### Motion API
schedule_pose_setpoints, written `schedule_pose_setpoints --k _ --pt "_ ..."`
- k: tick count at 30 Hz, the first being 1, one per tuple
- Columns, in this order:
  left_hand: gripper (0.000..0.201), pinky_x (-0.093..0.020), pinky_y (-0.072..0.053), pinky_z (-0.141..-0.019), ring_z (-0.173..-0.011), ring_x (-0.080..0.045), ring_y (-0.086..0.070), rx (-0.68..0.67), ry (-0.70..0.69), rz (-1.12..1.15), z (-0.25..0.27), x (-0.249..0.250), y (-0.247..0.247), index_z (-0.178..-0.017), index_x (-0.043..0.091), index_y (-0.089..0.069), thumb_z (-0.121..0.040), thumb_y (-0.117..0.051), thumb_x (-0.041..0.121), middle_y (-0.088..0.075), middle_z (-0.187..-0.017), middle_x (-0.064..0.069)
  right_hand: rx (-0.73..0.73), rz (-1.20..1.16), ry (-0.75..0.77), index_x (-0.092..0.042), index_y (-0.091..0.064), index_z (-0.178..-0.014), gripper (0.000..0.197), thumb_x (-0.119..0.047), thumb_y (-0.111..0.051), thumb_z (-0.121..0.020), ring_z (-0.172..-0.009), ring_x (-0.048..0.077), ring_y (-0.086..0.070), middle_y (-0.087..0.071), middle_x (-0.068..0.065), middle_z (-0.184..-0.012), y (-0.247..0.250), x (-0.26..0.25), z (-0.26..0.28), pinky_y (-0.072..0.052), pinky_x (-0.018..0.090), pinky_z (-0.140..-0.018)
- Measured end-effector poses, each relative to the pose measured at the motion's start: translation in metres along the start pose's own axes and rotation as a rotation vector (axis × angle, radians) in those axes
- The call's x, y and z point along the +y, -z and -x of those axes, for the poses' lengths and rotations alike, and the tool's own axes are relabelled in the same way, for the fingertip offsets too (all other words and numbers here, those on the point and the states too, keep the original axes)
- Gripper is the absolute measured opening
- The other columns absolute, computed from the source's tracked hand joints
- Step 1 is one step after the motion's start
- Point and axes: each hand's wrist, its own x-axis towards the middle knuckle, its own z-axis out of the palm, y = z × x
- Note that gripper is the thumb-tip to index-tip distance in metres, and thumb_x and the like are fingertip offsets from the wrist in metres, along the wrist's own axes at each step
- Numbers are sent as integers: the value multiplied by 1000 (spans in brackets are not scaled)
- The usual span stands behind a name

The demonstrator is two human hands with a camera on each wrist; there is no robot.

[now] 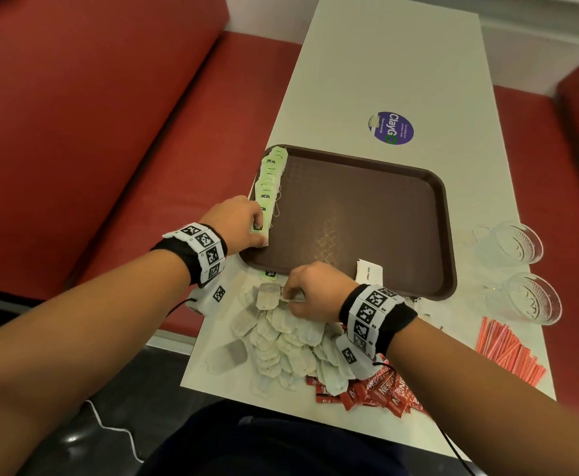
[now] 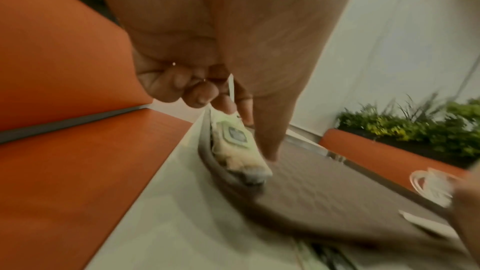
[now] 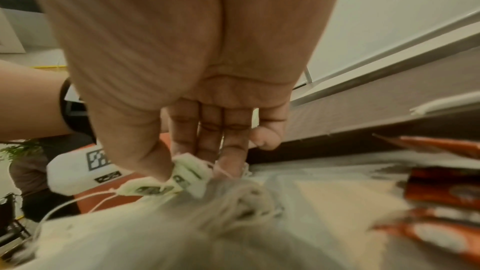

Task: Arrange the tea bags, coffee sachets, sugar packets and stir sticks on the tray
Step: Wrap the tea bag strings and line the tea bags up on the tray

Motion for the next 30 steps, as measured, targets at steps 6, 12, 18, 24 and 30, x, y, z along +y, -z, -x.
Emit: schedule_pose_setpoints --k 6,12,18,24,30 --pt "34 -37 -49 -84 -98 -20 -58 -80 -19 -57 3 -2 -6 -105 31 -62 -78 -78 44 -50 -104 7 107 -77 -53 -22 -70 -101 18 -23 -62 -85 -92 18 -63 -69 -4 -102 4 2 0 -53 37 -82" --pt "18 -32 -49 -78 -85 -7 -57 -36 -181 119 34 13 8 -95 33 -67 -86 -69 48 -60 -92 15 198 -190 -73 -21 -71 -100 17 -18 -64 -84 -84 10 -58 -61 -12 -90 8 2 5 -49 28 -79" --pt "36 -29 -50 -81 -92 -7 -58 -328 -350 -61 79 21 -11 -109 34 -66 -79 -73 54 -59 -101 16 149 -243 -83 -21 -66 -112 19 -16 -59 -95 -100 11 -57 -62 -7 -110 8 5 10 -42 23 -87" --pt "40 -27 -46 -75 -96 -10 -57 -309 -380 -113 92 18 -27 -115 31 -63 -81 -72 50 -57 -108 13 114 -279 -173 -30 -60 -97 5 -29 -65 -94 -96 13 -57 -63 -7 -103 2 9 9 -46 29 -84" --pt "18 -26 -37 -68 -75 -4 -49 -173 -308 -14 94 19 -16 -106 30 -70 -92 -60 37 -58 -83 19 161 -327 -201 -17 -48 -94 12 -25 -48 -103 -62 17 -48 -57 0 -75 0 4 14 -43 34 -60"
